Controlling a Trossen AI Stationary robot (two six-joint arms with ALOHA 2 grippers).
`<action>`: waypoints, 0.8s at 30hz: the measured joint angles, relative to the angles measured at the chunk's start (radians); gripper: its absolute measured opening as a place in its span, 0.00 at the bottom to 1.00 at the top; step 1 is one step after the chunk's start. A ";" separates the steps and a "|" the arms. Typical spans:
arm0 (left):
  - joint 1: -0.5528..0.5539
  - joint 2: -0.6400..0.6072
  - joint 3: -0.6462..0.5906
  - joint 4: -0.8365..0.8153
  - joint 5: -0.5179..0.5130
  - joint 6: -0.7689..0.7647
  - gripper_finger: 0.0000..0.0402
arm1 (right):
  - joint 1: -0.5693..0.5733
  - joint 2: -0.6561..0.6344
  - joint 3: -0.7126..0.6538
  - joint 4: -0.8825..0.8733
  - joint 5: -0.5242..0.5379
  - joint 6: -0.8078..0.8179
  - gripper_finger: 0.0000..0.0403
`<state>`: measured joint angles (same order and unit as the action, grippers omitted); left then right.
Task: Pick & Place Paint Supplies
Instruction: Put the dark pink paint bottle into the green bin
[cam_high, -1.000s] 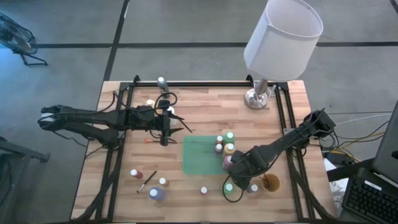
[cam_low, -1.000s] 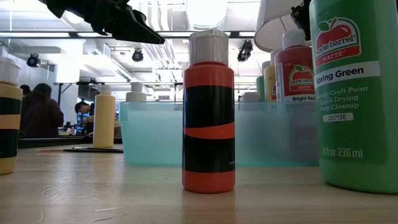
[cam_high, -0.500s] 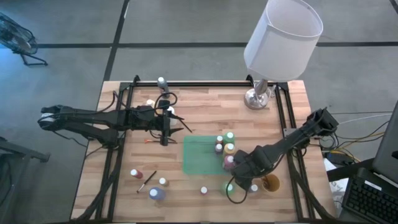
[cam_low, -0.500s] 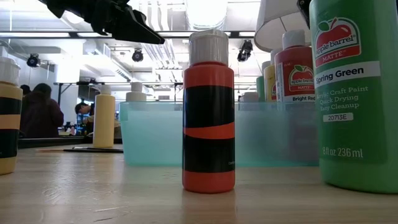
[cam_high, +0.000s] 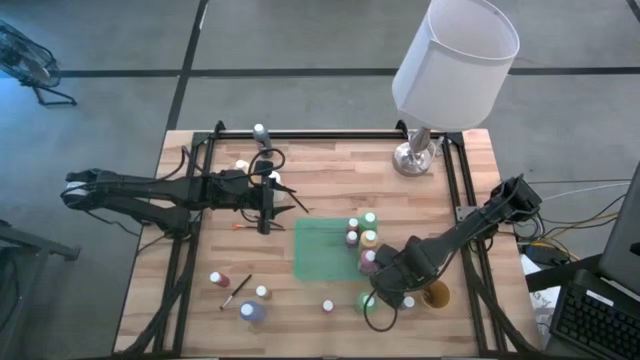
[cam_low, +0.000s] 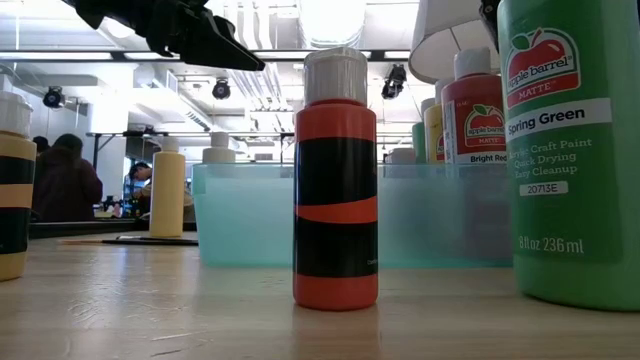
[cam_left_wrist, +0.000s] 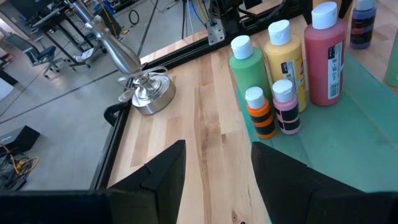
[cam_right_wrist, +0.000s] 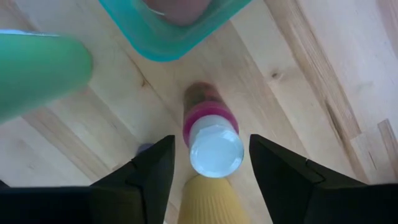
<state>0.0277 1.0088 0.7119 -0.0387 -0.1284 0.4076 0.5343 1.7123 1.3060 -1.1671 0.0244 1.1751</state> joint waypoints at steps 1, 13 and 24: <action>0.000 0.000 0.000 0.000 0.000 0.000 0.47 | 0.000 0.000 0.000 0.000 0.000 0.000 0.51; 0.000 0.000 0.000 0.000 0.000 0.000 0.47 | 0.000 0.000 -0.018 0.001 0.003 0.000 0.44; 0.000 0.000 0.000 0.000 0.000 0.000 0.47 | 0.000 -0.002 -0.037 0.004 0.005 -0.005 0.31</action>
<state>0.0277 1.0088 0.7119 -0.0387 -0.1284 0.4076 0.5343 1.7107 1.2694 -1.1629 0.0292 1.1705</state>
